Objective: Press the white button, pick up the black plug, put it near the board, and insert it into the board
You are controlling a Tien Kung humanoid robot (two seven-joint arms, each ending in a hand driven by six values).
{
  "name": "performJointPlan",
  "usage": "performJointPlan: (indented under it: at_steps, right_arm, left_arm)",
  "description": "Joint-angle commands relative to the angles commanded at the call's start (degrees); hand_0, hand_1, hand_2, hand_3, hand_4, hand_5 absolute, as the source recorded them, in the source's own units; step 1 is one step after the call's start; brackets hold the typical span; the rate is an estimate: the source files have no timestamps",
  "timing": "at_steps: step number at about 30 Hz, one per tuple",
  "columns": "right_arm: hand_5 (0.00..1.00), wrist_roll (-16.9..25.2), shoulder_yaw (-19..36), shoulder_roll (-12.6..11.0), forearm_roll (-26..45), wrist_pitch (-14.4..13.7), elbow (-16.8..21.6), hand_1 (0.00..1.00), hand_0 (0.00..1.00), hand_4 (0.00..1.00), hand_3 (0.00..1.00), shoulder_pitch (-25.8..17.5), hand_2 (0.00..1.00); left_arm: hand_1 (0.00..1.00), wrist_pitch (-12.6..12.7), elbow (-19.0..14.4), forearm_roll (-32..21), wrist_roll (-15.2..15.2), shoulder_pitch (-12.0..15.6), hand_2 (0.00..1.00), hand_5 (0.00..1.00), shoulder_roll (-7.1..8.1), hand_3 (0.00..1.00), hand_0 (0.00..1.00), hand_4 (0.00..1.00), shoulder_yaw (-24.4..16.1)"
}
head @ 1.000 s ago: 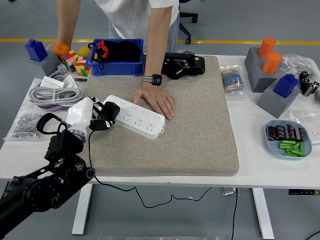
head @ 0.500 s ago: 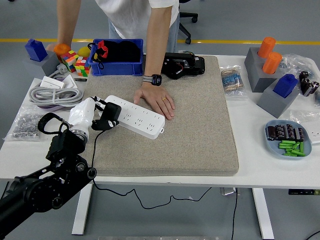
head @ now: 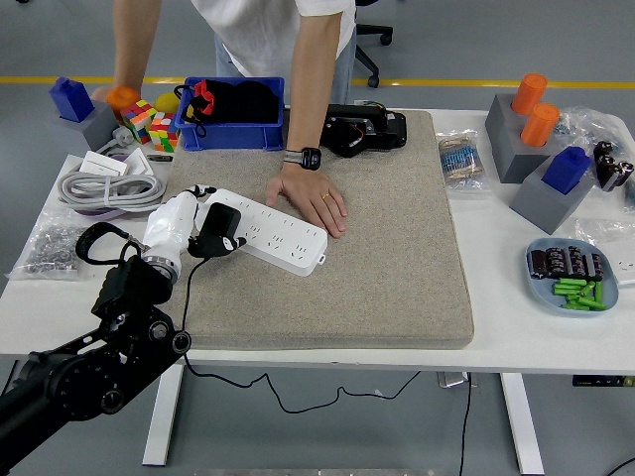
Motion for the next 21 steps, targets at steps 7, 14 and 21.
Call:
performJointPlan:
  at_steps: [7, 14, 21]
  right_arm:
    - [0.359, 0.04, -0.05, 0.0, -0.01, -0.01, 0.07, 0.577, 0.604, 0.644, 0.583, 0.12, 0.569]
    - [0.359, 0.09, 0.23, -0.1, -0.09, -0.07, 0.02, 0.577, 0.605, 0.645, 0.583, 0.24, 0.57]
    - [0.358, 0.2, 0.39, -0.15, -0.1, -0.1, 0.04, 0.577, 0.605, 0.645, 0.582, 0.28, 0.57]
  left_arm:
    - [0.998, 3.96, -0.61, -2.69, -10.3, 0.64, 0.998, 0.774, 0.64, 0.998, 0.998, 0.998, 0.08]
    - [0.959, 6.74, -1.43, -8.3, -26.68, 2.48, 0.88, 0.708, 3.83, 0.863, 0.997, 0.992, -0.05]
    - [0.915, 3.78, -1.25, -8.08, -34.51, 4.71, 0.829, 0.674, 7.79, 0.828, 0.978, 0.942, -0.05]
